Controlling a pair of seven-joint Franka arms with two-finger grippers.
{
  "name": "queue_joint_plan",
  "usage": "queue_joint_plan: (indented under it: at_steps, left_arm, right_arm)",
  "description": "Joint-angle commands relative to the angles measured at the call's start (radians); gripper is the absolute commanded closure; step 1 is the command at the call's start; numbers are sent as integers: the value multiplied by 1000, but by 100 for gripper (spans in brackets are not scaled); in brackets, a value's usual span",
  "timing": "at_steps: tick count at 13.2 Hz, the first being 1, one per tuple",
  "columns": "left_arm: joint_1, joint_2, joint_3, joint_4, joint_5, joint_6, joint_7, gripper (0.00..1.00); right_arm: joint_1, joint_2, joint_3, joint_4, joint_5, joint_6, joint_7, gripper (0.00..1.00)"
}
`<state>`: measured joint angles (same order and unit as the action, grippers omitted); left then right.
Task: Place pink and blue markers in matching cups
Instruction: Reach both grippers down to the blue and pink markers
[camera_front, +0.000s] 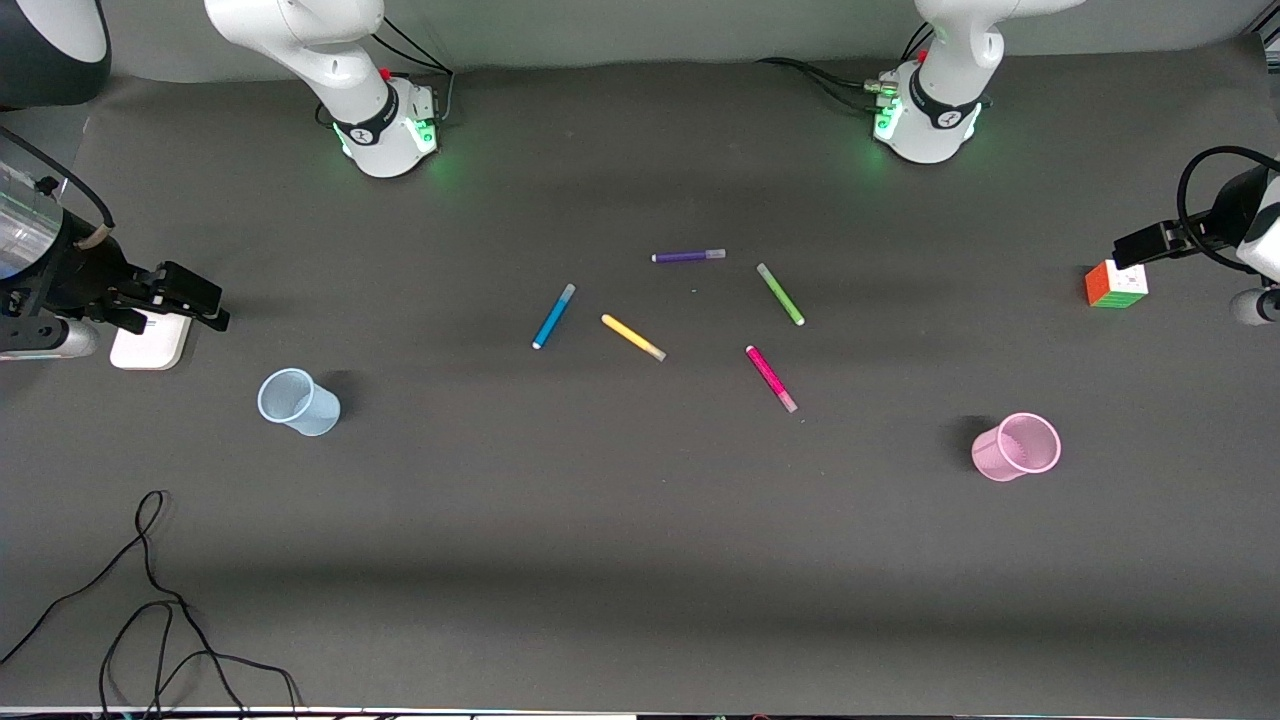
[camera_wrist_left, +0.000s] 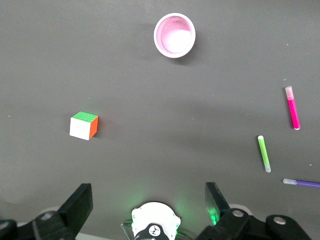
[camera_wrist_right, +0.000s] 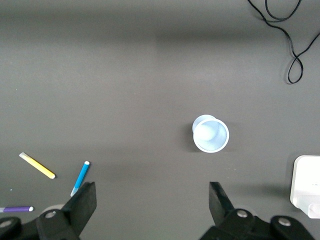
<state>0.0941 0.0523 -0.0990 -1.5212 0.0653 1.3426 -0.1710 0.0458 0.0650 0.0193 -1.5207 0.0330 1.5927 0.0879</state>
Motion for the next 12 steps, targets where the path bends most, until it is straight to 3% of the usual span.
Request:
queue_joint_plan:
  at_steps: [1,6,11,12]
  left_arm:
    - [-1,-5,2,6,-9,-19,11,0]
    - [-2,-5,2,6,-9,-19,11,0]
    - [-10,-2,1,15,-9,-48,8,0]
    - [-10,-2,-2,10,-10,-52,2,0]
  right_arm:
    - [6,-2,-5,1,10,-13,10,0]
    - [25,68,8,-10,27,-51,105,0]
    - [221,260,8,-10,71,-79,266,0]
    - [251,298,8,-13,129,-79,315,0]
